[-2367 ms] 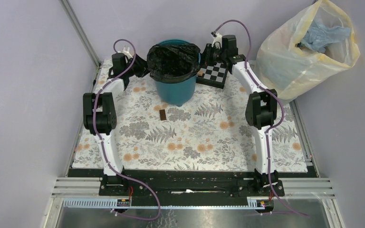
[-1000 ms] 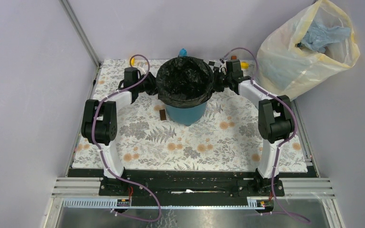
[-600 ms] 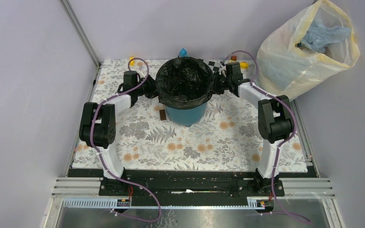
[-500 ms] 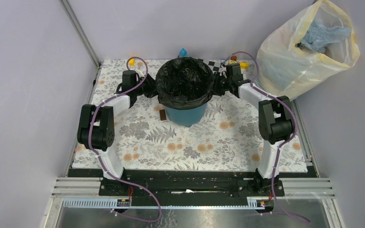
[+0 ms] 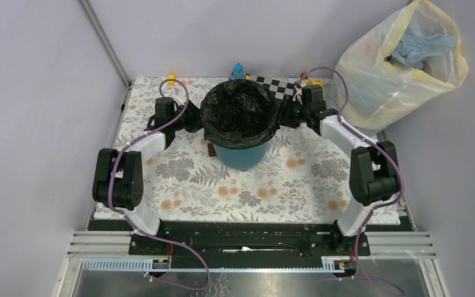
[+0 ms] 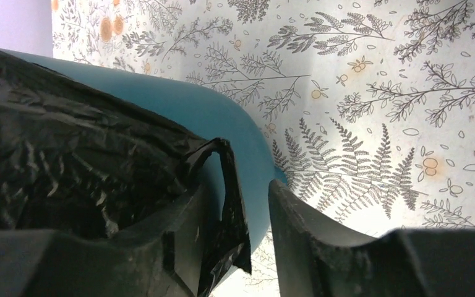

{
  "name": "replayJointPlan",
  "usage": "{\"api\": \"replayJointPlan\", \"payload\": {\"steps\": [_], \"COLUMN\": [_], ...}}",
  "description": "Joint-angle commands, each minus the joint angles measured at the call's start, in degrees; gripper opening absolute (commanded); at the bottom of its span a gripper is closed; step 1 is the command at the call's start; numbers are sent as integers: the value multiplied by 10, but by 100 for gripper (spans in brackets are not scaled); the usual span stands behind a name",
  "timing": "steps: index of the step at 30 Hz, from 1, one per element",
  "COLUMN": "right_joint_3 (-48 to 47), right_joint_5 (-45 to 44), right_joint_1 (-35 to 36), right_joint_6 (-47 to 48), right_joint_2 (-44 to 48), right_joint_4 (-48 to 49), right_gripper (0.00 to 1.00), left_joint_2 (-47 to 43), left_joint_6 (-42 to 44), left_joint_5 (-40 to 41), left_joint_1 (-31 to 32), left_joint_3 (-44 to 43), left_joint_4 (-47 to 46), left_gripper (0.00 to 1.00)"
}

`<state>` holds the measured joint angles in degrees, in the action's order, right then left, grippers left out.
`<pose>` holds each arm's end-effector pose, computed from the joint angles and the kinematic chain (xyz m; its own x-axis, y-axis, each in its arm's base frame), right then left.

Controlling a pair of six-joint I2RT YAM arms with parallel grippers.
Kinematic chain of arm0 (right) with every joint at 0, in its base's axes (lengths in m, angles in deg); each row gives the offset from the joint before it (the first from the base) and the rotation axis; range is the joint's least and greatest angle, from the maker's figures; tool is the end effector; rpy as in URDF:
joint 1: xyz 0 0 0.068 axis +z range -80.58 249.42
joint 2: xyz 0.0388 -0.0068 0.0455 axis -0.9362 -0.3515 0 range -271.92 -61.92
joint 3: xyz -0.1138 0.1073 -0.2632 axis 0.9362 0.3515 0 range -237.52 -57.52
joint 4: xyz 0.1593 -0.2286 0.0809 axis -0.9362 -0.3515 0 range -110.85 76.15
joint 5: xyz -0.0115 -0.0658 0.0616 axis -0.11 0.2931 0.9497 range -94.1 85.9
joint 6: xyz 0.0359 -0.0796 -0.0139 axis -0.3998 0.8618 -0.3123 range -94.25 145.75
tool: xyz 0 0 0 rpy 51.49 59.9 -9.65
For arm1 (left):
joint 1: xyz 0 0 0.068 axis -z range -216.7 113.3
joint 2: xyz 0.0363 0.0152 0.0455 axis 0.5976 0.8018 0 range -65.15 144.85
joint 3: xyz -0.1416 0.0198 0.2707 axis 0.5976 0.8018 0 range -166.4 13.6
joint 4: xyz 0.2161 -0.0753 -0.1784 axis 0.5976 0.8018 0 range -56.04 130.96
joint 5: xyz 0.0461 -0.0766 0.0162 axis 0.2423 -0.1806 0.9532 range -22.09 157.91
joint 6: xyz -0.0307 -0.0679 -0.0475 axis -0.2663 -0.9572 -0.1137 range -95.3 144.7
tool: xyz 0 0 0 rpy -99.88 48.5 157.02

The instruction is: Put the trash bags into the trash bin

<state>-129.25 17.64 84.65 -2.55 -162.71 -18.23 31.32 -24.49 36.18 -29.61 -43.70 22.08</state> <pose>0.4443 0.1511 0.2442 -0.7253 0.2589 -0.6379 -0.2253 0.7863 0.5753 0.4218 -0.0940 0.2179 -0.7279 -0.5582 -0.3982 0.0273 0.5567 -0.8302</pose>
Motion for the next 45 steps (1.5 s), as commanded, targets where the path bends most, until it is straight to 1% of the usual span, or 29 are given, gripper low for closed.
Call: {"api": "replayJointPlan", "payload": {"steps": [1,2,6,8,11,14,19,21,24,30,35,39,41,43,45], "right_joint_3": [16,20,46,56,61,64,68,71,85,111,132,143,149,158,162], "right_joint_5": [12,15,11,0,-12,-22,-36,-31,-16,25,56,66,67,68,73], "right_joint_1": [4,4,4,4,4,2,-5,-6,-5,-5,-5,-5,-5,-5,-5], "right_joint_6": [4,2,4,7,12,15,16,16,12,2,-15,-17,-19,-21,-24], "right_joint_2": [44,46,63,75,90,105,127,131,132,113,89,77,74,67,55], "right_joint_4": [1,0,0,0,-6,-11,-13,-13,-2,24,70,86,93,104,114], "right_gripper": [47,50,73,75,73,69,69,67,62,56,55,44,33,28,26], "left_joint_2": [-52,-55,-71,-85,-109,-132,-167,-175,-174,-154,-138,-137,-137,-137,-135], "left_joint_6": [-3,0,2,6,5,0,11,12,5,-6,-15,-17,-15,-17,-22], "left_joint_5": [12,13,19,32,51,52,70,69,53,31,23,32,35,39,45], "left_joint_1": [6,5,5,5,4,-4,-21,-25,-25,-22,-1,6,6,6,7], "left_joint_3": [23,25,41,53,72,90,104,111,123,135,143,155,161,172,182], "left_joint_4": [-20,-15,-10,-5,2,3,31,34,21,-1,-24,-38,-41,-48,-59], "left_gripper": [42,44,49,53,58,58,57,57,56,52,51,45,38,32,29]}}
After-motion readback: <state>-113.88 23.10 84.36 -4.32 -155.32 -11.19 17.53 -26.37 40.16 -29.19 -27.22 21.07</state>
